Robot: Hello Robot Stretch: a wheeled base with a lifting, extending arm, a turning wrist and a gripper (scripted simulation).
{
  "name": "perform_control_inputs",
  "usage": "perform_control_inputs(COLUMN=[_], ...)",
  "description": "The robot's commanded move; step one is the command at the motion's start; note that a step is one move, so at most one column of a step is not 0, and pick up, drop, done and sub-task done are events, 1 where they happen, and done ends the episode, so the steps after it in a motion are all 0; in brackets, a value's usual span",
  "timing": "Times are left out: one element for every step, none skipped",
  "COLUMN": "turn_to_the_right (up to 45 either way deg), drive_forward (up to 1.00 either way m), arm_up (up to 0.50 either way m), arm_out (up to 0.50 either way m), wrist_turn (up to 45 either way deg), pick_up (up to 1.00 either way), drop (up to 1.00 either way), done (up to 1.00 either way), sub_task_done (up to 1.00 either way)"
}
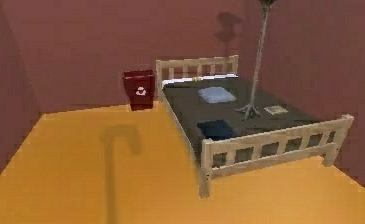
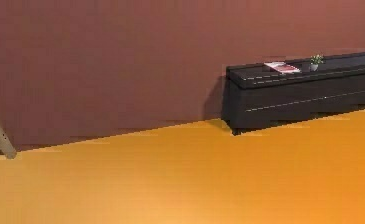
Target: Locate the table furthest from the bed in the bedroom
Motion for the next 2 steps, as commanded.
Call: perform_control_inputs(turn_to_the_right=[-6.0, 0.0], drive_forward=[0.0, 0.4], arm_up=[0.0, 0.0], arm_out=[0.0, 0.0], wrist_turn=[0.0, 0.0], pick_up=[0.0, 0.0], drop=[0.0, 0.0], done=[0.0, 0.0], sub_task_done=[0.0, 0.0])
